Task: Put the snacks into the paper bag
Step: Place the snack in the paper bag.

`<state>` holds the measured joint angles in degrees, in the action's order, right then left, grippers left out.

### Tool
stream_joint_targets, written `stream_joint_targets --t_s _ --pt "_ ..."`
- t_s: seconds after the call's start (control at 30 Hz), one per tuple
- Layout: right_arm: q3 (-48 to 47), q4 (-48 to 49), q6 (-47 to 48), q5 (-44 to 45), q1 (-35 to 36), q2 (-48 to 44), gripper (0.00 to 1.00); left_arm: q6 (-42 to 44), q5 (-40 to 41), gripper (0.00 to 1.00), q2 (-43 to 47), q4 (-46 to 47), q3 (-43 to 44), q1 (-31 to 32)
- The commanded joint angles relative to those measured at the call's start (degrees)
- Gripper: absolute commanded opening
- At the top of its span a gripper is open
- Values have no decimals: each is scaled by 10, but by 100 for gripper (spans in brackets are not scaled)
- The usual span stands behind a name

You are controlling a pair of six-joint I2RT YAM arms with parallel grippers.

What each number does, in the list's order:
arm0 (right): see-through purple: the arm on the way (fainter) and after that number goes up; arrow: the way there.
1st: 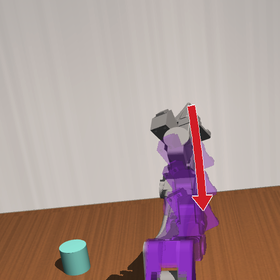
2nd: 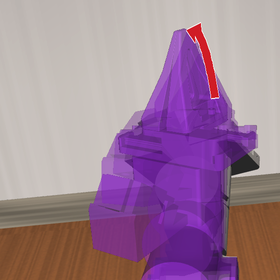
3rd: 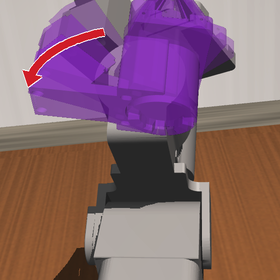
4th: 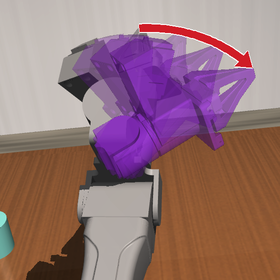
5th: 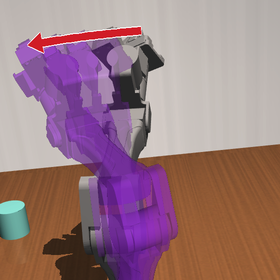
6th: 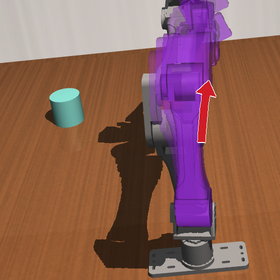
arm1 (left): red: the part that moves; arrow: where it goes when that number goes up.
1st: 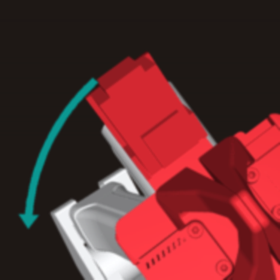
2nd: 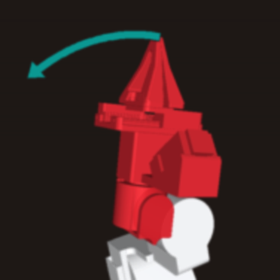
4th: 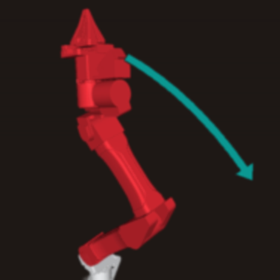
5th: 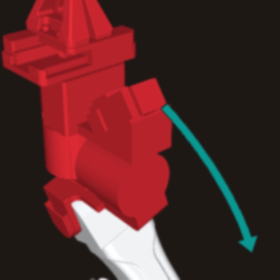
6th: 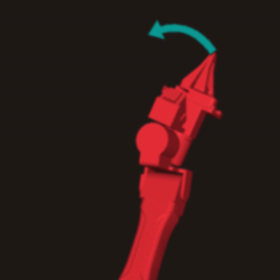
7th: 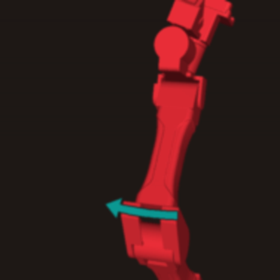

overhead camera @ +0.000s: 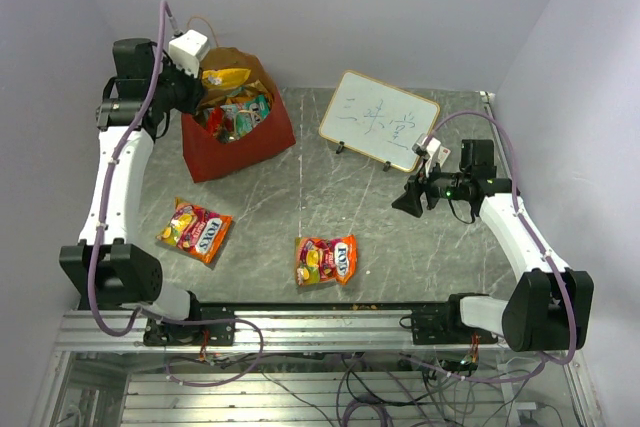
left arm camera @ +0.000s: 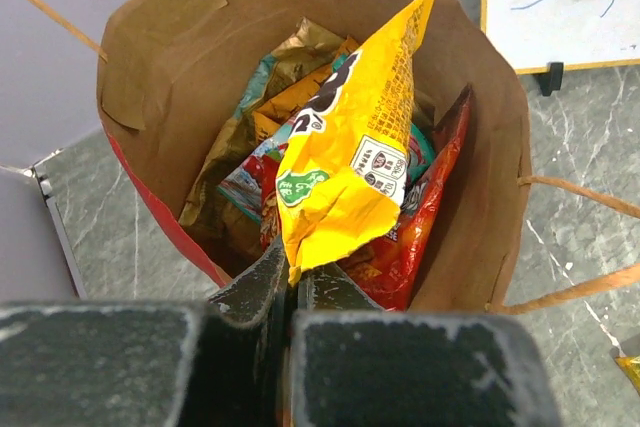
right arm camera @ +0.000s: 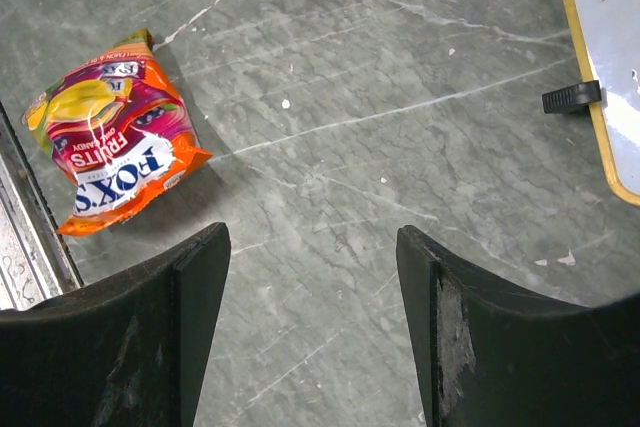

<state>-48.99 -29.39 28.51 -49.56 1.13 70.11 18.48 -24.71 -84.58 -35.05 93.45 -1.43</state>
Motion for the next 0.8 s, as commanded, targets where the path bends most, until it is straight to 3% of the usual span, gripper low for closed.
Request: stream_joint_targets --t_s 0.0,0.77 --pt "1 8 3 -10 -7 -9 68 16 10 7 -15 11 23 7" --pt "6 10 3 -17 -21 -8 68 14 41 7 -84 24 21 62"
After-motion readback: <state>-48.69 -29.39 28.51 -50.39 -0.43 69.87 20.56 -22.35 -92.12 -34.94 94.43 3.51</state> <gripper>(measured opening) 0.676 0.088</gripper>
